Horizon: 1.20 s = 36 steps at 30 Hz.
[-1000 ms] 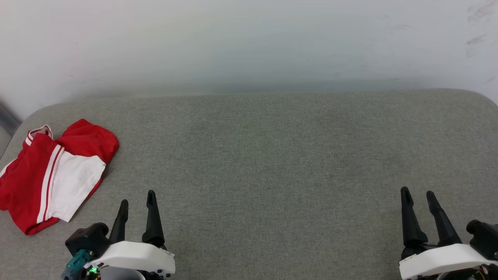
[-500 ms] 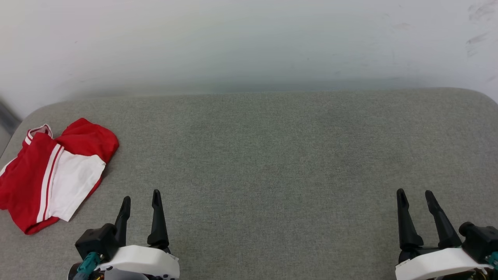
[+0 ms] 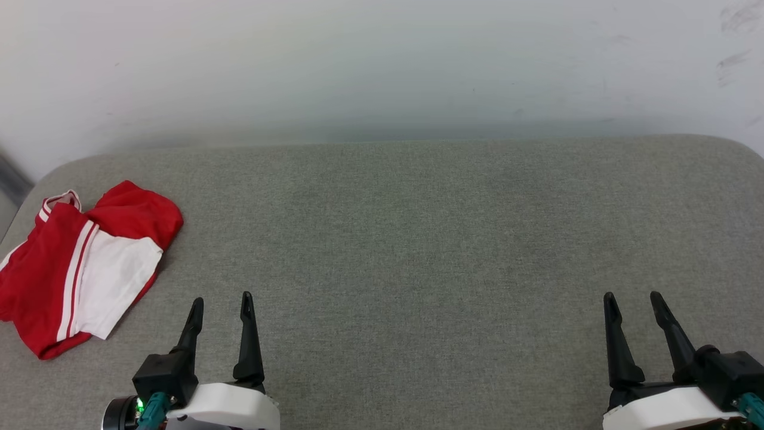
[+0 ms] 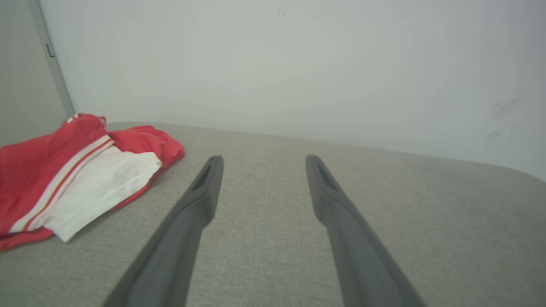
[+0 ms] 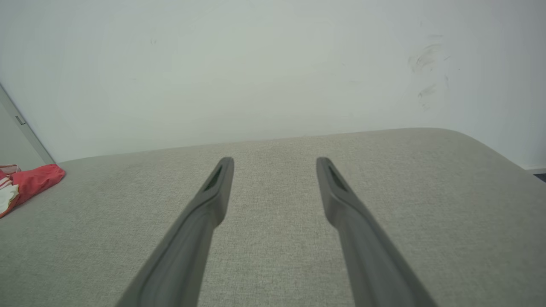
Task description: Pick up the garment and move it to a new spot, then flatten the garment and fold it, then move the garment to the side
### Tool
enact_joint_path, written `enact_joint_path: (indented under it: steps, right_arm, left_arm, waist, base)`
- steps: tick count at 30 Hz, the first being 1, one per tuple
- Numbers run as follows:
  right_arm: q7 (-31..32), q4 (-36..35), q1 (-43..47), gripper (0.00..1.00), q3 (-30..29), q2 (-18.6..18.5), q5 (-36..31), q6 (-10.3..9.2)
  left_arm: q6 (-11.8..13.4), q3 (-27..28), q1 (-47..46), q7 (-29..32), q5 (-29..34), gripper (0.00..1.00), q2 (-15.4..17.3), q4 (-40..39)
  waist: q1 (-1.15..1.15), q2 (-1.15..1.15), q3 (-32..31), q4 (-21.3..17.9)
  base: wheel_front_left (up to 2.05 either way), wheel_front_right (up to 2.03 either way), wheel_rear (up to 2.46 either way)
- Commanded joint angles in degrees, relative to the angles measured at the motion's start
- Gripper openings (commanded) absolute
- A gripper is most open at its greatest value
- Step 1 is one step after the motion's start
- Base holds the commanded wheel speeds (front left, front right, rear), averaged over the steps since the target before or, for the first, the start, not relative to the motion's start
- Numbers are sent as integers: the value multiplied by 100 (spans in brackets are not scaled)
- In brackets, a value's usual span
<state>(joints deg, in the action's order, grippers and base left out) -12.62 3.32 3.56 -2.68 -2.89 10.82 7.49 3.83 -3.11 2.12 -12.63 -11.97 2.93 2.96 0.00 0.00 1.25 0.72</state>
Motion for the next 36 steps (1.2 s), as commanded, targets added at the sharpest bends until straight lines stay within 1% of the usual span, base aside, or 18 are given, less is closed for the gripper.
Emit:
enact_joint_path:
  steps: [1, 10, 22, 30, 36]
  right_arm:
    - [-51, -60, 48, 100, 15, 2, -124, 0]
    - [-149, -81, 100, 100, 27, 3, -423, 0]
    - [-269, -116, 166, 100, 24, 4, -742, -1]
    - [-263, -38, 173, 100, 30, 4, -478, -1]
    - [-263, -31, 163, 100, 45, 4, -404, -1]
  left_arm:
    - [27, -3, 43, -44, 122, 100, 1, -48]
    - [66, -20, 87, -144, 484, 100, -4, -9]
    - [123, -71, 128, -270, 798, 100, -5, 1]
    - [68, -24, 161, -260, 617, 100, -6, 32]
    - [28, 3, 178, -260, 568, 100, -6, 47]
  waist:
    - [0, 0, 0, 0]
    - [0, 0, -10, 4]
    - [0, 0, -8, 31]
    - [0, 0, -28, 18]
    - [0, 0, -24, -7]
  base:
    - [0, 0, 0]
    - [0, 0, 0]
    - [0, 0, 0]
    - [0, 0, 0]
    - [0, 0, 0]
